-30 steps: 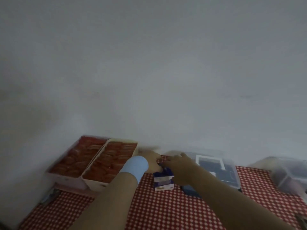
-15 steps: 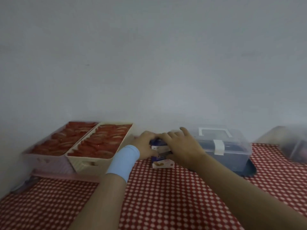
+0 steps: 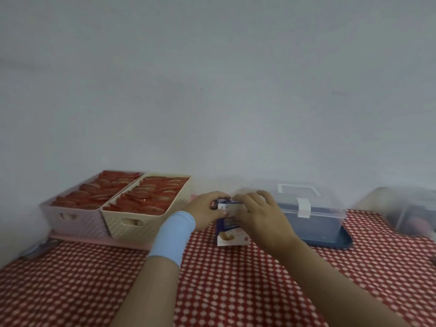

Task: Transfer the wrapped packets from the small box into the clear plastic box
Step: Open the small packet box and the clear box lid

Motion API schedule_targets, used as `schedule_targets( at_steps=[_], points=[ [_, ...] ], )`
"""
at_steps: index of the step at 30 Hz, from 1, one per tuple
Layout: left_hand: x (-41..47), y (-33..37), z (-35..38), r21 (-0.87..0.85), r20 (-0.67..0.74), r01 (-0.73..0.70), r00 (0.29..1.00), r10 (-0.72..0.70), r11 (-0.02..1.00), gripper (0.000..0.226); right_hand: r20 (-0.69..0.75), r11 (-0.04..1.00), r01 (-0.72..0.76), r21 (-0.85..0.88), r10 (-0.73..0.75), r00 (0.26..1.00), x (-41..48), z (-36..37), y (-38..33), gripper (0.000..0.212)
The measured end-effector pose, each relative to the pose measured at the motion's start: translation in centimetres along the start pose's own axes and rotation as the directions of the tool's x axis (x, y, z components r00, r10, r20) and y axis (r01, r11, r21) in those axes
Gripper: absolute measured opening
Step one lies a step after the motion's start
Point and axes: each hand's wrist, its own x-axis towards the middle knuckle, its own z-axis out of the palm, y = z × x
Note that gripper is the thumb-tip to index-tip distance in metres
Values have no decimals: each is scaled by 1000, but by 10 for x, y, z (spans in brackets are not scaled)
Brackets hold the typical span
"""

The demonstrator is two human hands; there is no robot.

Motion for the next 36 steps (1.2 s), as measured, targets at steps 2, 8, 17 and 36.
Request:
schedule_targets(
  at_steps=[2,8,17,36],
  points=[
    [3,2,-2,-8,4,4,1000,-4,1000,43,-24,1000,-6,17,6,1000,2,5,5,29],
    [8,1,-5,57,-106,-74,991,80,996,40,-127,975,-137,175,160,979,28,10,9,13],
    [4,-1,6,-166,-233,-75,972,34,983,10,6,819,-375,434,413,911,27,3,5,16],
    [4,12,7,62,-281,-138,948,150,989,8,324,563,-554,613,460,827,28,-23,9,14]
  ],
)
